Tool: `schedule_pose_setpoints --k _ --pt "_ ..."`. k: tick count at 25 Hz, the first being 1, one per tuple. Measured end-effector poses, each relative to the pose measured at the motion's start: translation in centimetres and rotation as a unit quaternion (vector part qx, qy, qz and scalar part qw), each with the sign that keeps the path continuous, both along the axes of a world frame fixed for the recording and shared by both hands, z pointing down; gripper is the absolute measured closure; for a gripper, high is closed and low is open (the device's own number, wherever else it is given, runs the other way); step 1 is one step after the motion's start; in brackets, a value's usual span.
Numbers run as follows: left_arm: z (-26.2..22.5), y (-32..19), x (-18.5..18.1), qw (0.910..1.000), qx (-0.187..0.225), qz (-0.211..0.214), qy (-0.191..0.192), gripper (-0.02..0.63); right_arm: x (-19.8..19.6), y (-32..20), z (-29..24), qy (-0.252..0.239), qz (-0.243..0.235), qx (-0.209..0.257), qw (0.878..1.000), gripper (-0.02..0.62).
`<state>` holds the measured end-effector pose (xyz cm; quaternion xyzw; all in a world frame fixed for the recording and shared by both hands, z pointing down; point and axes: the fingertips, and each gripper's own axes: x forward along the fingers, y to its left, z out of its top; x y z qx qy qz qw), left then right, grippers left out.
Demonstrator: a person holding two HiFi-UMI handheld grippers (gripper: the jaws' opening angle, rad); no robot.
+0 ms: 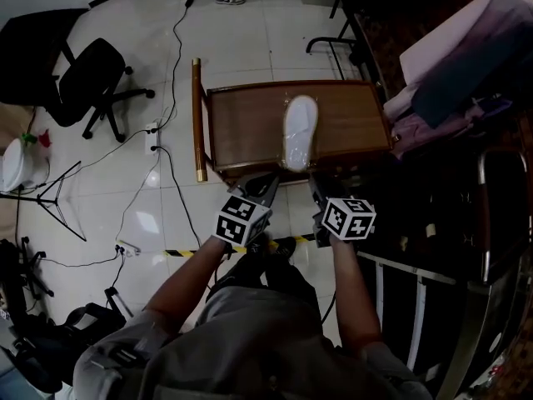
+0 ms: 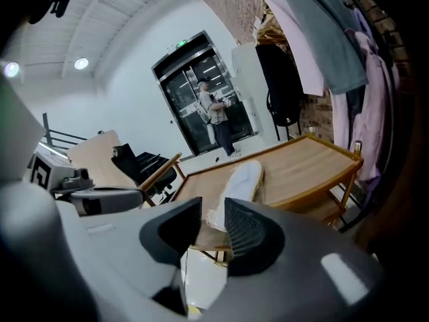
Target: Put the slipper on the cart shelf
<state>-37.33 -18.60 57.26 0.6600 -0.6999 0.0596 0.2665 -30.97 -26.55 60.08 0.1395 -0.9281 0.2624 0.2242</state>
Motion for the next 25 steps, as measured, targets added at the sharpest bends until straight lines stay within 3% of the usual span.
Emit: schedule_pose_setpoints --k 7,11,19,22,25 --pt "2.4 -1.2 -0.7 0.9995 -0.026 -0.019 -0.003 0.598 -1.5 -3.0 6.9 0.041 0.023 -0.056 0.997 0.324" --pt "1.9 -1.1 -0.8 0.999 -0.029 -0.033 -0.005 0.598 -2.3 -4.3 10.0 0.052 0.036 -0.087 0.994 0.282" --pt "2.0 0.8 -1.8 0.9975 -0.047 -0.051 -0.017 0.598 -5.2 -4.7 13.5 0.059 0.063 -0.15 0.985 0.285" --pt "2.1 0.9 -2.3 0.9971 -0.048 -0.056 -0.018 0.598 -5.9 -4.2 13.4 0.053 0.058 -0.179 0.981 0.355" --pt "1.8 0.8 -2.4 0.9974 -0.044 -0.055 -0.018 0.598 -5.7 -4.0 12.7 0.054 0.053 -0.177 0.981 0.423"
